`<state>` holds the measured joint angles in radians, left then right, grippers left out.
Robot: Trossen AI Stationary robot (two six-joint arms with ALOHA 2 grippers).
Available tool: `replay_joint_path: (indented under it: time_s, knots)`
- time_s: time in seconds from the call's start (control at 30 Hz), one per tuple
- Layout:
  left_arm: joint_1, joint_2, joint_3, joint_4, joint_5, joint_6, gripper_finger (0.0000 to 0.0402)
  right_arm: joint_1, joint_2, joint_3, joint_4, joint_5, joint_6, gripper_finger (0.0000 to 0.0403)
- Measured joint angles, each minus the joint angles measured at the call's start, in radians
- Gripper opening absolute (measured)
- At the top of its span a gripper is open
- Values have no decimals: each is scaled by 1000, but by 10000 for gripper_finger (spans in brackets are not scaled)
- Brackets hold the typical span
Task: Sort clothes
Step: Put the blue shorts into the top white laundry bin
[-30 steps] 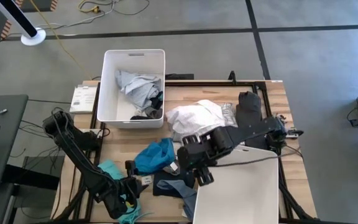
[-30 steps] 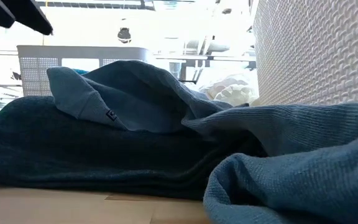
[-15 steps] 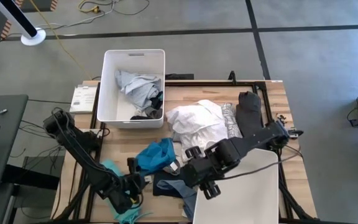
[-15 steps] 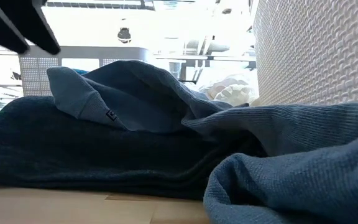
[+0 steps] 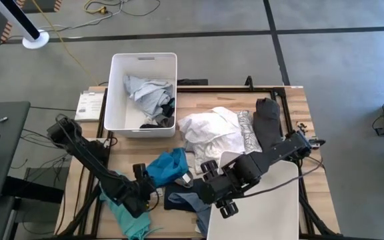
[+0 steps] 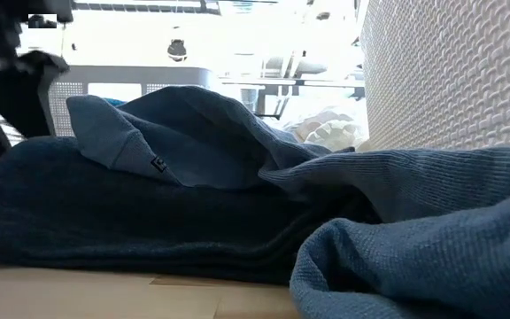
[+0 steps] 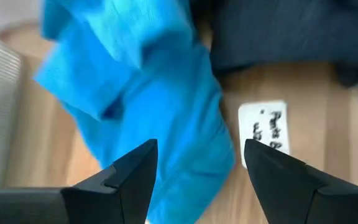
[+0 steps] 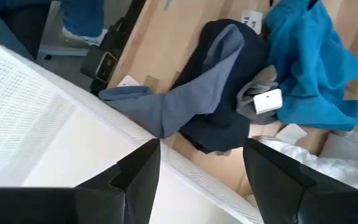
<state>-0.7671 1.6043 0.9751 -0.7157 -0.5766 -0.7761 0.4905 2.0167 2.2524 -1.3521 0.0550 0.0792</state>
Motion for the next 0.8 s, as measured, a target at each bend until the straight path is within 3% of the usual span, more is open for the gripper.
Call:
replay_joint_path:
  time_s: [0.17, 0.4, 0.5, 0.7, 0.8]
  knots:
    - [40, 0, -99, 134, 4, -1, 239, 1, 0, 0, 0, 1, 0, 243]
    - [79, 0, -148, 292, 7, 97, 277, -6, 0, 0, 2, 1, 0, 243]
    - [113, 0, -170, 320, 61, 116, 285, -15, 0, 0, 3, 0, 0, 243]
    - [166, -5, -269, 454, 83, 98, 281, -22, 0, 0, 8, 1, -1, 243]
    - [180, -7, -321, 542, 104, 96, 252, -22, 0, 0, 10, 0, -1, 243]
